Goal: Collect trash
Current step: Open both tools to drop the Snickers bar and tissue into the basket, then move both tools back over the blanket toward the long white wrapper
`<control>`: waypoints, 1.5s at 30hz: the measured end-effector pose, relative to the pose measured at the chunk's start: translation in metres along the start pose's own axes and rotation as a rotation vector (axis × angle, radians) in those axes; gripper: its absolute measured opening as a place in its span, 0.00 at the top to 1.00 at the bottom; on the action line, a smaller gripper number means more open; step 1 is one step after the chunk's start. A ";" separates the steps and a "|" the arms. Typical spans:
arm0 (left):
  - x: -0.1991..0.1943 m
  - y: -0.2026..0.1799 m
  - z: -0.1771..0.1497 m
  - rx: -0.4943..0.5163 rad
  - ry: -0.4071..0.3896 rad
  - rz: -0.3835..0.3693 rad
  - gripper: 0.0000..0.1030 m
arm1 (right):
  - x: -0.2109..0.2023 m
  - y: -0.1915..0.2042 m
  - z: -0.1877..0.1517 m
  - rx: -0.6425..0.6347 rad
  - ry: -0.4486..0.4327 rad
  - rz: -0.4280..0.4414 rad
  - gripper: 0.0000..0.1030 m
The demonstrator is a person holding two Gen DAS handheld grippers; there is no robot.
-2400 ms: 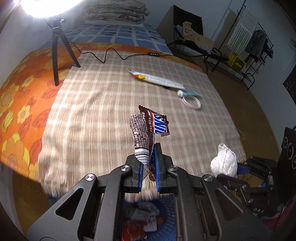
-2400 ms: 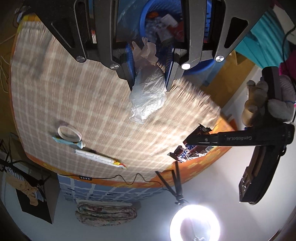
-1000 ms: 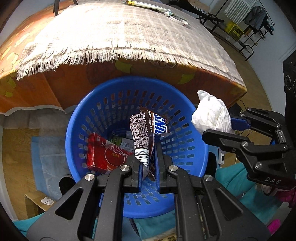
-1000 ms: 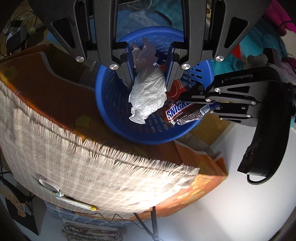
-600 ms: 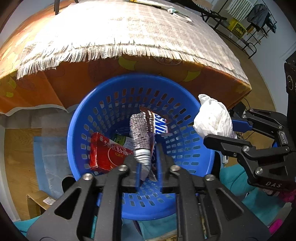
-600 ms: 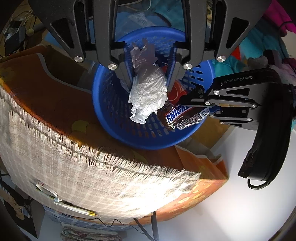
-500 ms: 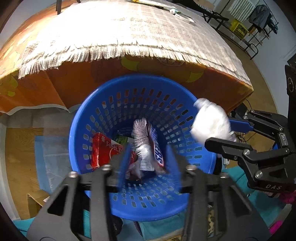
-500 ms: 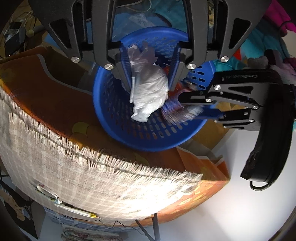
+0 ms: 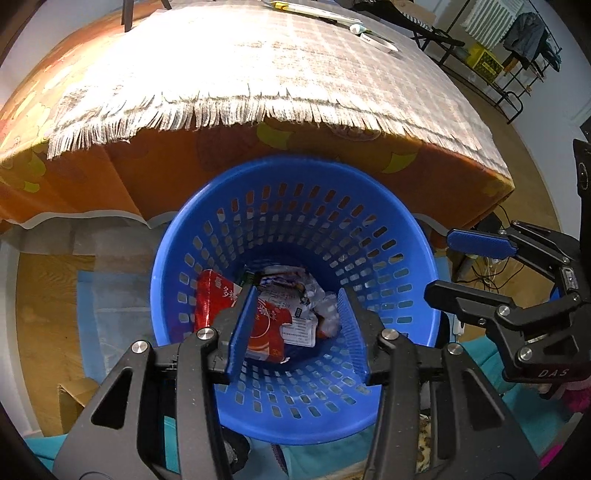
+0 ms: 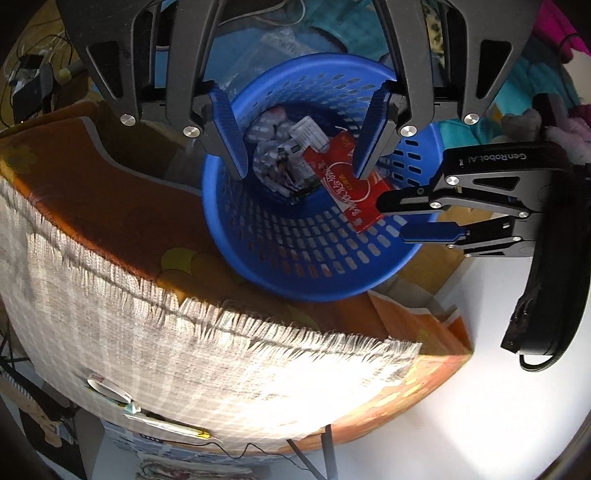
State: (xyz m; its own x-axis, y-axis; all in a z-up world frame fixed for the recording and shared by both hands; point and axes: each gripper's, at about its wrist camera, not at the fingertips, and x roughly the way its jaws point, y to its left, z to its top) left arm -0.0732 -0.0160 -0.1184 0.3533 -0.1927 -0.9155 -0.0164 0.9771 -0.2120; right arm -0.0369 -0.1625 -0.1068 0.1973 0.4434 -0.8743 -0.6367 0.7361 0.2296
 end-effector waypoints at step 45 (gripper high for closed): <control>-0.004 -0.049 0.276 0.244 -0.194 -0.088 0.32 | -0.058 -0.144 0.134 0.100 -0.237 -0.307 0.32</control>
State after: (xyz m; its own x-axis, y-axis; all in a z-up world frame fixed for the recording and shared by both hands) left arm 0.1841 -0.0382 -0.0098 0.5154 -0.2793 -0.8102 0.2387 0.9548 -0.1773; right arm 0.1439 -0.2257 -0.0321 0.5415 0.2923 -0.7883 -0.4479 0.8938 0.0238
